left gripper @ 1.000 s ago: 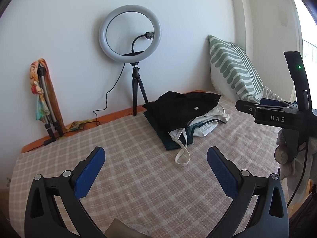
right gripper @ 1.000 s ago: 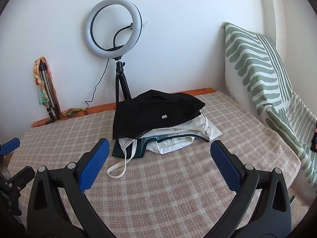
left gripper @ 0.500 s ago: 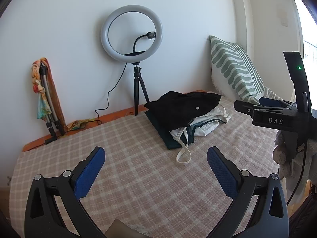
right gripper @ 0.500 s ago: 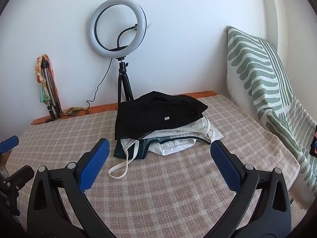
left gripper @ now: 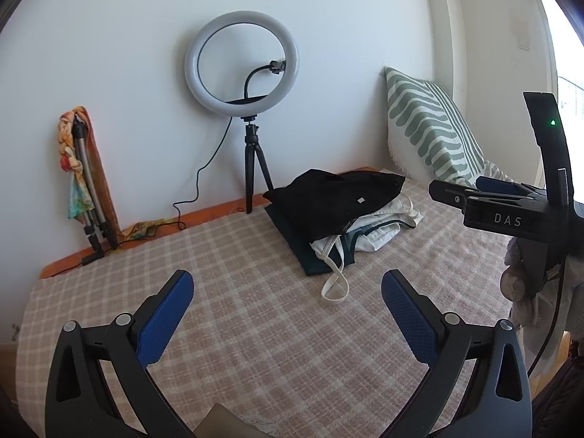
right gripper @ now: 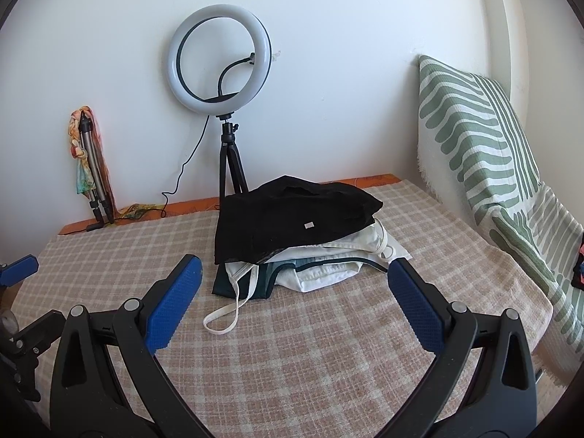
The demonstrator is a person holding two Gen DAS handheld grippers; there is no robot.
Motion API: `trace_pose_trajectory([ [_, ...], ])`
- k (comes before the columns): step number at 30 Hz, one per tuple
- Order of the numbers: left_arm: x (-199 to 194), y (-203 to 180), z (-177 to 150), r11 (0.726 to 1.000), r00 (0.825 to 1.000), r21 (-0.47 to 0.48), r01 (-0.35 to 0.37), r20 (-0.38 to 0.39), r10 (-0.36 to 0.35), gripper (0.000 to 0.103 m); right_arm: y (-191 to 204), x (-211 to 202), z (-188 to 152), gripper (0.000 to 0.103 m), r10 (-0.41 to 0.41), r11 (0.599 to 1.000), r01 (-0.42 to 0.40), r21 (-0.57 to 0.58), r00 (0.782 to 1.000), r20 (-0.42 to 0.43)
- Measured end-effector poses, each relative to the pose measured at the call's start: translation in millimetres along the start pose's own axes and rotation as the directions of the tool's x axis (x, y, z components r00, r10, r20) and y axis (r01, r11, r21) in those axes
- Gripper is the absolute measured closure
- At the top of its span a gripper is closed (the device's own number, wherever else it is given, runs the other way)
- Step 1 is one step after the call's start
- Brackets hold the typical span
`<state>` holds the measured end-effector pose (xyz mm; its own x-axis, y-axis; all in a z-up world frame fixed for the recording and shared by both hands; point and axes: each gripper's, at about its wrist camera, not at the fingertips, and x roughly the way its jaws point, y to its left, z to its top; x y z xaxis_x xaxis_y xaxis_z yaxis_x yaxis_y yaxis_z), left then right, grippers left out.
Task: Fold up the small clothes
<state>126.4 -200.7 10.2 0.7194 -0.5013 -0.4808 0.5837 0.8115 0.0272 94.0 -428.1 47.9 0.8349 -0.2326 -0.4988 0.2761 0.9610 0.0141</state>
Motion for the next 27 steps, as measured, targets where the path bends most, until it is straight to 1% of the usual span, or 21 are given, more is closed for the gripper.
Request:
trace_pose_trajectory([
  [6,-2.9,0.0,0.6,1.000,1.000,-0.006,-0.004,0.010,0.004,0.001,1.6,-2.6,0.5,0.000,0.000,1.000,0.000,-0.001,1.000,0.012],
  [19,-5.2,1.6,0.7,1.000,1.000,-0.011,-0.012,0.020,0.012,0.001,6.5,-1.2,-4.8,0.000,0.017,1.000,-0.017,-0.018,1.000,-0.004],
  [23,-8.0,0.4,0.2,0.999,0.999,-0.003,-0.036,0.033,0.036,0.001,5.2,0.8,-5.8,0.000,0.022,1.000,-0.022,-0.013,1.000,-0.011],
  [27,-8.3,0.6,0.2,1.000,0.999,-0.006,-0.027,0.030,0.027,0.001,3.6,1.9,-7.7,0.000,0.021,1.000,-0.021,-0.007,1.000,-0.015],
])
